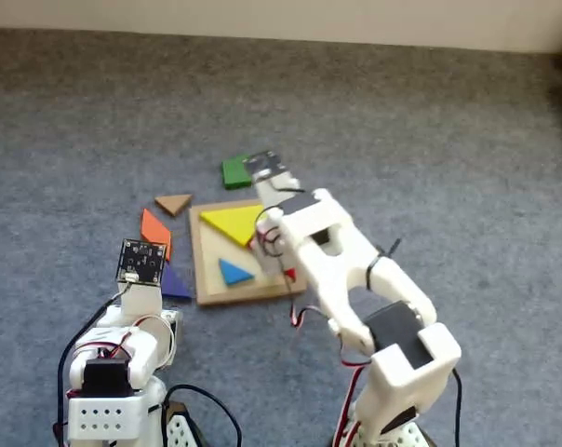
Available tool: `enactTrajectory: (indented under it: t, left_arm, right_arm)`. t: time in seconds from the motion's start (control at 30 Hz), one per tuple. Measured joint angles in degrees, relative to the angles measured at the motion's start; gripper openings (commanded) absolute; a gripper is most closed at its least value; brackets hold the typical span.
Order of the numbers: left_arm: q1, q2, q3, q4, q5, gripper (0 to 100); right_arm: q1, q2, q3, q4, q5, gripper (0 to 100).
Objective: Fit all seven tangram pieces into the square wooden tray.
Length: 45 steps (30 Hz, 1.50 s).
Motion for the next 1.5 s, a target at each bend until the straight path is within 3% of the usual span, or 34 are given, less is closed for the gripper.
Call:
enactTrajectory:
  t: [0.27,0.57,0.87,1.07,1.5]
  left_arm:
    - [0.0,0.0,0.0,0.0,0.0,14]
    - [0.0,0.0,0.0,0.0,0.0,14]
    - [0.0,0.0,0.0,0.0,0.0,14]
    - [0.0,0.0,0.0,0.0,0.0,14]
    - [0.0,0.0,0.0,0.0,0.0,14]
  right_arm:
    - [8.5,0.1,-4.0,4.6,2.5,12.9]
    - [9.8,0.1,-9.4,10.2,2.7,14.0]
    - [8.2,0.1,-16.4,17.6,2.8,15.9]
    - [0.8,0.1,-16.4,17.6,5.5,1.4]
    - [0.2,1.5,-13.3,17.2,5.7,0.6]
